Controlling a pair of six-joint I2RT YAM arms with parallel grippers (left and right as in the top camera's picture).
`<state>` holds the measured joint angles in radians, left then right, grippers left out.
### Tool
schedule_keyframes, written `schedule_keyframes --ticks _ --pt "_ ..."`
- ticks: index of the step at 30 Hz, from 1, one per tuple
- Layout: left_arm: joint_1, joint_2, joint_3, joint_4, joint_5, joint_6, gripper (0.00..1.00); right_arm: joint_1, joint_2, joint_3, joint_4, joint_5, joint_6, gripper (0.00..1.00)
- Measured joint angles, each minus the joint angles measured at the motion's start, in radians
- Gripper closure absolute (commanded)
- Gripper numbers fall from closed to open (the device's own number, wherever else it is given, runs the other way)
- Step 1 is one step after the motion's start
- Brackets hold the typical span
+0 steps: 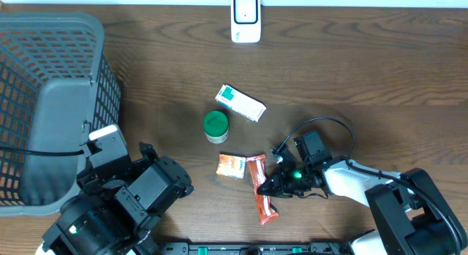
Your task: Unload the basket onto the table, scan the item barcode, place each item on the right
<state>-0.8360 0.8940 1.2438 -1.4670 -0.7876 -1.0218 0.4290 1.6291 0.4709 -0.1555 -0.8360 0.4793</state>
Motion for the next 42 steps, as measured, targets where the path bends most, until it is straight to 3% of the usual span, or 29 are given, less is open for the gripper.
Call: schedule_keyframes --ticks 9,23,42 --pt "0.0 0.0 0.0 0.0 0.0 0.0 0.15 0.005 -0.185 -0.003 -0.064 0.085 -0.045 0.99" --pt "0.0 0.0 0.0 0.0 0.0 0.0 0.15 0.005 -0.642 0.171 -0.38 -0.095 -0.065 0.99" --pt "0.0 0.0 0.0 0.0 0.0 0.0 0.15 0.005 -0.672 0.171 -0.431 -0.241 -0.038 0.99"
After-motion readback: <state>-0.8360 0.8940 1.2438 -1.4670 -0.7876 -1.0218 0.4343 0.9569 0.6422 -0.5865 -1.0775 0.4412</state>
